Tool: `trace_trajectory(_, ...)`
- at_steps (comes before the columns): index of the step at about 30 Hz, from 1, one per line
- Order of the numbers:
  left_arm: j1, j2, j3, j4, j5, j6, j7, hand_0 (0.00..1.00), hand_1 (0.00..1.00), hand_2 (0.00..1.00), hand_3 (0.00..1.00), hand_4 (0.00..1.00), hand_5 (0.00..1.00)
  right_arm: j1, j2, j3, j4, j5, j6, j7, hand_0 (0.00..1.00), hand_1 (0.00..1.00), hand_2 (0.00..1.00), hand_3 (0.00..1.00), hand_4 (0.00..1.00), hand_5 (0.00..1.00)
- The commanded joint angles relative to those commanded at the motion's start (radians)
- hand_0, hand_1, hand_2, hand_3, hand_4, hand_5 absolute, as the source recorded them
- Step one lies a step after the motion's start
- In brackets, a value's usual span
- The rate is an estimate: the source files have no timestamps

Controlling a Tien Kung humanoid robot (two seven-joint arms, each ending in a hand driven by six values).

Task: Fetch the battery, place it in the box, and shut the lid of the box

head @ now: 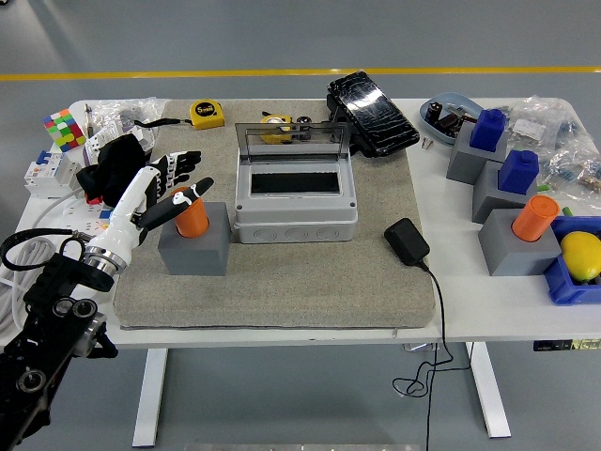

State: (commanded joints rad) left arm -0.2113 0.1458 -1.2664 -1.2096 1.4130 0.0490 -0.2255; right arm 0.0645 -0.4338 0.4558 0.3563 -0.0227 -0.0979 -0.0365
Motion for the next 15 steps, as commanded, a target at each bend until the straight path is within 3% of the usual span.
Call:
trace_trajectory(6,0.005,0.009,0.002,0.008,0.004,0.002,-0.024,0.831,0.826,0.709,0.676,0.998,0.459,0.000,0.001,-0.003,-0.001,0.003,0.001,0.000,0.545,0.603,0.593,0.546,0.925,0.489)
trace_trajectory(7,0.006,0.011,0.004,0.007,0.003,0.002,-0.028,0.825,0.828,0.683,0.608,0.998,0.396,-0.001,0.001,-0.003,-0.001,0.003,0.001,0.000,0.545,0.602,0.593,0.547,0.925,0.488)
trace_trajectory(12,0.014,0.015,0.014,0.006,-0.002,-0.001,-0.046,0.825,0.828,0.683,0.608,0.998,0.396,-0.002,0.002,0.000,0.000,0.002,0.002,0.001,0.545,0.602,0.593,0.547,0.925,0.488)
trace_trajectory(13,0.015,0.014,0.017,0.007,-0.002,-0.003,-0.049,0.841,0.876,0.771,0.676,0.998,0.397,-0.002,0.002,0.000,0.000,0.002,0.002,0.001,0.545,0.603,0.594,0.546,0.925,0.488)
trace_trajectory(15,0.018,0.012,0.022,0.008,-0.001,-0.002,-0.054,0.841,0.876,0.771,0.676,0.998,0.397,-0.003,0.003,0.002,0.000,0.001,0.002,0.002,0.545,0.603,0.594,0.546,0.925,0.488)
